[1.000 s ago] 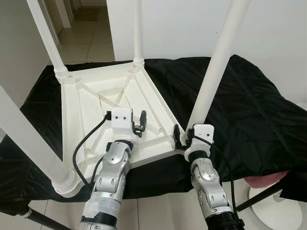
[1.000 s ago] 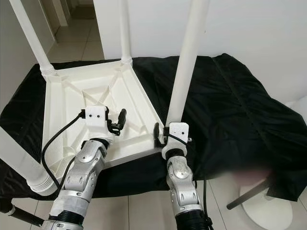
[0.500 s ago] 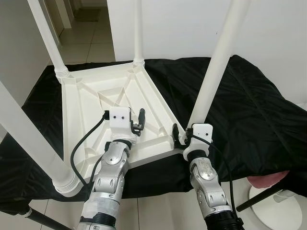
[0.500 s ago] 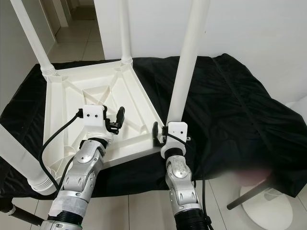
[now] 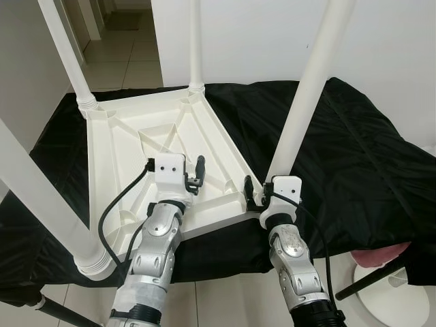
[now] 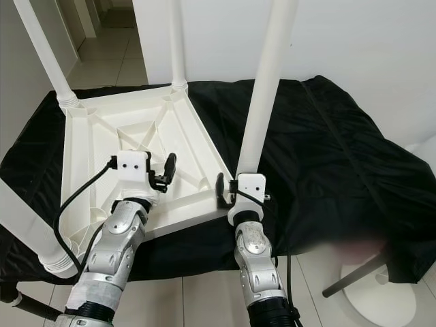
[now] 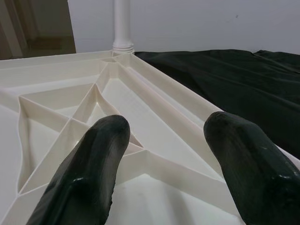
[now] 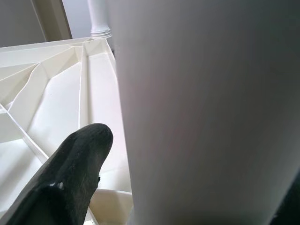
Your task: Building children table
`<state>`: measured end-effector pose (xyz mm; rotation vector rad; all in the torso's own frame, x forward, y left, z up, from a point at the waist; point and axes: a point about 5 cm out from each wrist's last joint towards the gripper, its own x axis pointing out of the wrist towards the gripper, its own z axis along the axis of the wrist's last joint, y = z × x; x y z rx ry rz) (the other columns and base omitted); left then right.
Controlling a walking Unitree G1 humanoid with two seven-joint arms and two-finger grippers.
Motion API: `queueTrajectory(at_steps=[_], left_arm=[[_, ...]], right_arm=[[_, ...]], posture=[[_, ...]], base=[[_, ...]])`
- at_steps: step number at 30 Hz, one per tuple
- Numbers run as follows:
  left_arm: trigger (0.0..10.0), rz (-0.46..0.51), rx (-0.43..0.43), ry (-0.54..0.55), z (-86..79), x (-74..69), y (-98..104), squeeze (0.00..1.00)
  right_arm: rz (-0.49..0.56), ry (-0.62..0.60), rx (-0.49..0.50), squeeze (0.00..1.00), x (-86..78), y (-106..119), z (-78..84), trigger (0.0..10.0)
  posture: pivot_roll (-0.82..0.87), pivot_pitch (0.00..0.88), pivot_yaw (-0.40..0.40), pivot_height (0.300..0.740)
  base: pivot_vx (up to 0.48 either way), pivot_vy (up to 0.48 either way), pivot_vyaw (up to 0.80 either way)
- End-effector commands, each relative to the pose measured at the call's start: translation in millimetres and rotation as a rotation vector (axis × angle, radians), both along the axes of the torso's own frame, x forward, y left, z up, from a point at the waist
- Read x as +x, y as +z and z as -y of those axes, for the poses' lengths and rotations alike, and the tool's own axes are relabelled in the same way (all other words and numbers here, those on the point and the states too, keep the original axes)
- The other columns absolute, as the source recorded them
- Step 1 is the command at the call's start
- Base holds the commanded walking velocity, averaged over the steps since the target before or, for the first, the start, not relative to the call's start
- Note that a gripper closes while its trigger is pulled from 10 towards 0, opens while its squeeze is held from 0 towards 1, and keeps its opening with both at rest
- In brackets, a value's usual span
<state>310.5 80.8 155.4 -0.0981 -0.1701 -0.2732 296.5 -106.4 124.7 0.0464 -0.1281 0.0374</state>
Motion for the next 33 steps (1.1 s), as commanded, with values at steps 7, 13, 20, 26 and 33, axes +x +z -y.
queueTrajectory(at_steps=[7,13,20,26,33], left_arm=[[10.0,-0.029,-0.008,-0.022,8.2,-3.7,-8,0.00],[10.0,-0.032,-0.006,-0.021,7.0,-5.3,-10,0.00],[10.0,-0.020,0.069,-0.059,-0.2,-11.7,-12,0.00],[10.0,-0.006,0.111,-0.160,-2.8,-22.3,-13,0.00],[10.0,-0.005,0.196,-0.276,-16.8,-34.7,-14,0.00]], right_arm=[[0.012,-0.004,0.008,0.00,-2.1,2,-2.7,10.0],[0.012,0.001,0.009,0.00,-2.8,1,-4.7,10.0],[0.018,0.007,0.002,0.00,-5.5,1,-3.7,10.0],[0.014,0.026,-0.010,0.00,-5.9,0,-2.8,10.0],[0.041,0.138,-0.054,0.00,-8.1,4,-2.2,10.0]], posture=[[-0.07,0.052,0.058,0.740],[-0.07,0.049,0.066,0.740],[-0.02,0.057,0.065,0.740],[0.00,0.053,0.058,0.740],[0.00,0.054,0.053,0.740]], base=[[0.000,0.000,0.00],[0.000,0.000,0.00],[0.000,0.000,0.00],[0.000,0.000,0.00],[0.000,0.000,0.00]])
